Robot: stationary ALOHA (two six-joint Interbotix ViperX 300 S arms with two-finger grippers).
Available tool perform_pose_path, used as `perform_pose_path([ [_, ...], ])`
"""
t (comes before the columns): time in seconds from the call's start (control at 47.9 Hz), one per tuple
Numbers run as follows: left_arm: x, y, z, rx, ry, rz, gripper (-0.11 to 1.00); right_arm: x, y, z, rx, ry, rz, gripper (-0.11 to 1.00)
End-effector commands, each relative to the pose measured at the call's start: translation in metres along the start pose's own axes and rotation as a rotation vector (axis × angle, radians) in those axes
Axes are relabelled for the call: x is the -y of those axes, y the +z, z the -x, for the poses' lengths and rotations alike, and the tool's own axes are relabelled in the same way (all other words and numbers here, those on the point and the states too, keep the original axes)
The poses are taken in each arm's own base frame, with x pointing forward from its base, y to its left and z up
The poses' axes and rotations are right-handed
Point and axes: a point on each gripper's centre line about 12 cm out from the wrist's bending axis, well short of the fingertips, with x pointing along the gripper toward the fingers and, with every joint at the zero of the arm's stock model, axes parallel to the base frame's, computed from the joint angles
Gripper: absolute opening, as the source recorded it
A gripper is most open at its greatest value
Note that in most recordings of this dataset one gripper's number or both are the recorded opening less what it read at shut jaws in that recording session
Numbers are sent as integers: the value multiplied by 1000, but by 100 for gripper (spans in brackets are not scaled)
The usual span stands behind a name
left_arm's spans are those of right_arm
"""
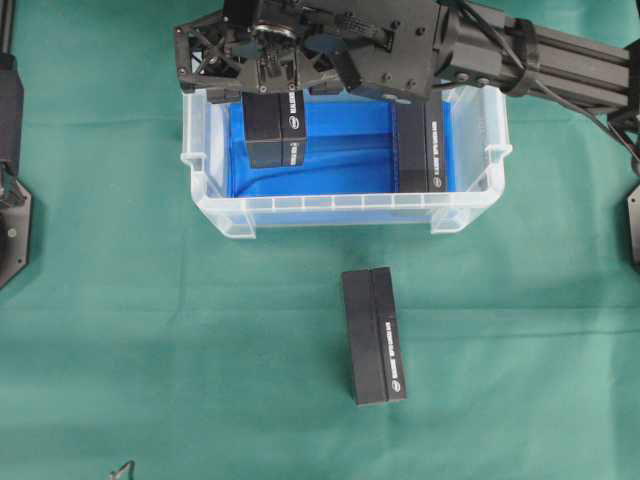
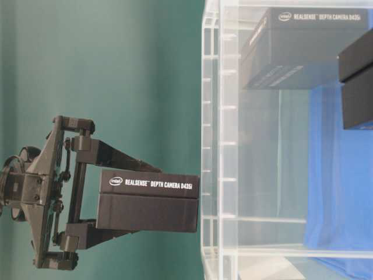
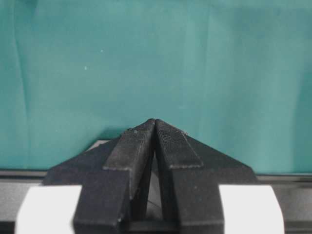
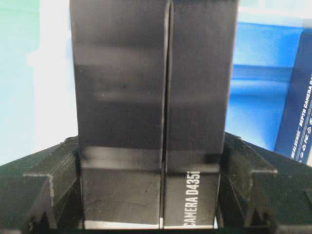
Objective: Take the box out of the case with the right arm.
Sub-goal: 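Lift the gripped left black box up out of the case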
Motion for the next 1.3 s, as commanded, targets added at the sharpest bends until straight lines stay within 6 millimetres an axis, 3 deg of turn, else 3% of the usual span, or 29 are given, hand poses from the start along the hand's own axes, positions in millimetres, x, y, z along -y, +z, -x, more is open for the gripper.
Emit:
perform_pose_path([
  [0.0, 1, 4, 9, 32, -7, -1, 0, 6, 8, 47, 14, 97, -15, 65],
  [1.275, 1, 4, 8, 30, -6, -2, 0, 4, 8, 49, 16, 114, -13, 65],
])
